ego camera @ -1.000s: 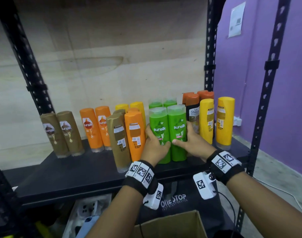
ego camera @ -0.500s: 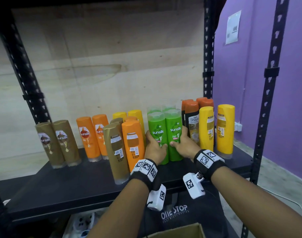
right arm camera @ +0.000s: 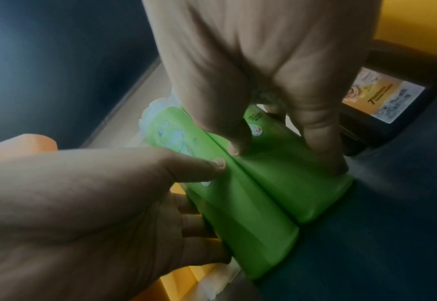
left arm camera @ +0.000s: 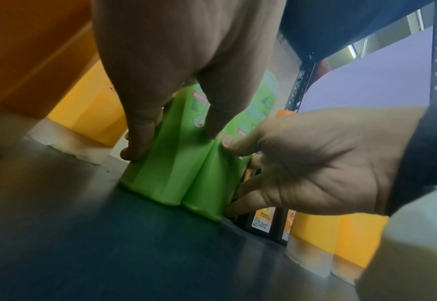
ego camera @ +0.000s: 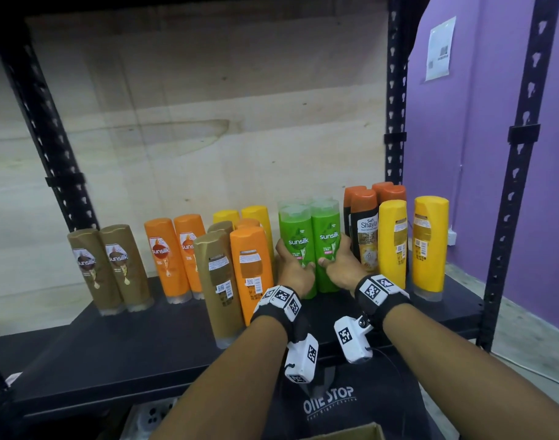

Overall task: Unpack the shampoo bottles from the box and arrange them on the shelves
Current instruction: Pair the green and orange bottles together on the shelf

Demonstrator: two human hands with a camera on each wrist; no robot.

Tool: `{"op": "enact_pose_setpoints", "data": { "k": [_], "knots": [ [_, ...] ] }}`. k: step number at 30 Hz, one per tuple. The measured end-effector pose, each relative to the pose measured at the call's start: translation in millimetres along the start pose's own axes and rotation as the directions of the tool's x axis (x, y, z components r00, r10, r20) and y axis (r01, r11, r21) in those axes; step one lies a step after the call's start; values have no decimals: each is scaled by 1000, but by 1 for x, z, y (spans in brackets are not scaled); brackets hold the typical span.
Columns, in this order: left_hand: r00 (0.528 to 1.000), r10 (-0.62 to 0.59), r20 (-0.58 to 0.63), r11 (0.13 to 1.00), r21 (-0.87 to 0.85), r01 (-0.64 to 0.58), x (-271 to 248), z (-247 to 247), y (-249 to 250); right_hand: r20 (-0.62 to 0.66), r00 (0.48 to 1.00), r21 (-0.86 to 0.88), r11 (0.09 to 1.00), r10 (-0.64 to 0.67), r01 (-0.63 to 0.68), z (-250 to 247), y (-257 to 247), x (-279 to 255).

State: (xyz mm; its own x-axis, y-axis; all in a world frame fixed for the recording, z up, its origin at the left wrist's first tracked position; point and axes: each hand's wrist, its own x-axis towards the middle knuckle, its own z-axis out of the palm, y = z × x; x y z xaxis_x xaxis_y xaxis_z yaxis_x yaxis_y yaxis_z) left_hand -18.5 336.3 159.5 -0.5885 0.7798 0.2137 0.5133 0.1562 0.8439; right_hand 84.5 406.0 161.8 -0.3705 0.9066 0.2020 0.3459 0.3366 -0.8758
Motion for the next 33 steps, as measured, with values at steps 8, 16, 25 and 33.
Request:
{"op": "enact_pose_setpoints", "data": {
  "k": [8, 16, 25, 33],
  "knots": [
    [999, -45, -15, 999, -31, 45, 9, 3, 0, 22, 1000, -6, 1000, 6, -6, -2, 1, 3],
    [997, -64, -34, 995, -73, 61, 11, 3, 4, 60, 998, -59, 998, 16, -13, -4, 7, 4],
    [994, -103, 38, 993, -48, 105, -2, -1, 5, 127, 987, -282, 958, 98, -59, -13, 3, -9],
    [994, -41, 105, 962, 273, 11, -44, -21, 10, 225, 974, -593, 798, 31, 112, -35, -7, -41]
  ]
}}
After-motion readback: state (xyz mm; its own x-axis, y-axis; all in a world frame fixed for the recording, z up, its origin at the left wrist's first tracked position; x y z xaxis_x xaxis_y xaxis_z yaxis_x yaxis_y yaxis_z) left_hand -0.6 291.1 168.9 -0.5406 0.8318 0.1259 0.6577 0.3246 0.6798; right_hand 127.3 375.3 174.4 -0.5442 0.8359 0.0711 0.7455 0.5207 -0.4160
